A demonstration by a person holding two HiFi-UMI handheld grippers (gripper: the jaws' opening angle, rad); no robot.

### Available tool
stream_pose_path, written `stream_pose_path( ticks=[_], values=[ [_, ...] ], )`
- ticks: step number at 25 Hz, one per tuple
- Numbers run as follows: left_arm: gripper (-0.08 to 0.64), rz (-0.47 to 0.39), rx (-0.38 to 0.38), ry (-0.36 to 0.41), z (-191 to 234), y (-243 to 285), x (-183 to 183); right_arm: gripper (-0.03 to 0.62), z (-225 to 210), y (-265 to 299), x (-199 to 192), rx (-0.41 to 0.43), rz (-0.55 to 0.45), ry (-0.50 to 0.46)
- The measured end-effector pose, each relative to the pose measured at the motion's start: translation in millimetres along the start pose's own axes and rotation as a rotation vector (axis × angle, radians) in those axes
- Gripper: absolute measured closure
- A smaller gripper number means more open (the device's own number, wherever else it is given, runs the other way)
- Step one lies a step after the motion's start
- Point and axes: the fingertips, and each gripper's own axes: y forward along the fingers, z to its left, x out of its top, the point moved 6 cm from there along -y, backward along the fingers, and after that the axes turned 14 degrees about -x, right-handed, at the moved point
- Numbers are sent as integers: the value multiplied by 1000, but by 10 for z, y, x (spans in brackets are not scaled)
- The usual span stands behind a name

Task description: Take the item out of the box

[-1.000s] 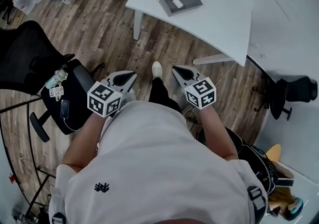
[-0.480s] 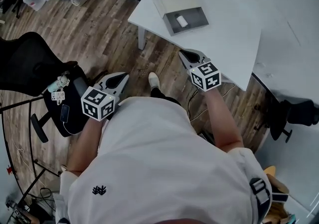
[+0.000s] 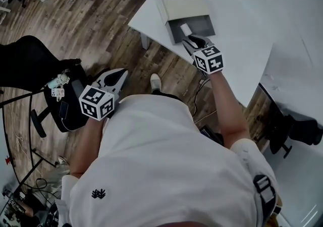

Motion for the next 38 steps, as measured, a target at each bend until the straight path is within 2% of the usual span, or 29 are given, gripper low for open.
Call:
stream_pose_path(
  ticks=[11, 14, 28, 38],
  values=[
    [554, -20, 133, -53, 164, 108, 160, 346, -411, 762, -135, 31, 147, -69],
    [554, -24, 162, -65, 191, 117, 174, 330, -480, 945, -195, 40, 200, -77],
    [554, -41, 249, -111, 282, 148, 231, 318, -625, 1463, -377, 41, 425, -164],
    [554, -45, 255, -111, 301, 119, 242, 322, -593, 1547, -422, 26, 458, -189]
  ],
)
